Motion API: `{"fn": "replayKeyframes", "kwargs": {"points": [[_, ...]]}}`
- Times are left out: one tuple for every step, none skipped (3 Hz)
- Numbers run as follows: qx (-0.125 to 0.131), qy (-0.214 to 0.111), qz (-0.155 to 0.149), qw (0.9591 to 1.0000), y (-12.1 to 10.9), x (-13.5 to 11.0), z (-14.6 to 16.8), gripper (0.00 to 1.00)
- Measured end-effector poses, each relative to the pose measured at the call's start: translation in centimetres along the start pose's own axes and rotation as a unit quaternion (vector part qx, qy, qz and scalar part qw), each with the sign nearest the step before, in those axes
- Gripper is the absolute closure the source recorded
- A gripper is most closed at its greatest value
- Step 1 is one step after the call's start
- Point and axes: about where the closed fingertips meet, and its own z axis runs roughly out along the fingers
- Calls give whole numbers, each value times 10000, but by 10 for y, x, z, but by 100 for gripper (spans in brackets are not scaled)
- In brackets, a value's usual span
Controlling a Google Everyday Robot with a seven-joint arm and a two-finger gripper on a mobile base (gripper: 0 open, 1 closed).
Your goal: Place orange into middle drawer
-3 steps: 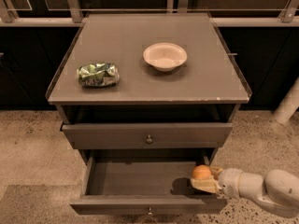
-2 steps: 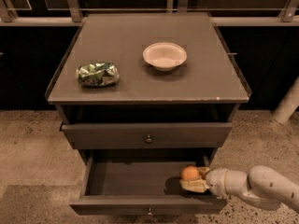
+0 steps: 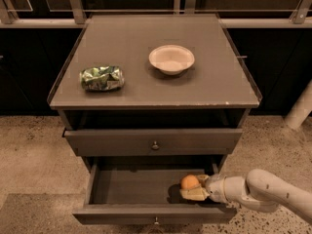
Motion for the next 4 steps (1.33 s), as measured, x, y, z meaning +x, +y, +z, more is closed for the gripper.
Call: {"fn": "replayKeyframes", "kwargs": {"points": [[40, 192, 11, 9998, -11, 11, 11, 100], [122, 451, -58, 9989, -34, 26, 39, 100], [157, 690, -219, 9973, -48, 39, 70, 100], [206, 801, -311, 9961, -55, 43, 83, 100]]}}
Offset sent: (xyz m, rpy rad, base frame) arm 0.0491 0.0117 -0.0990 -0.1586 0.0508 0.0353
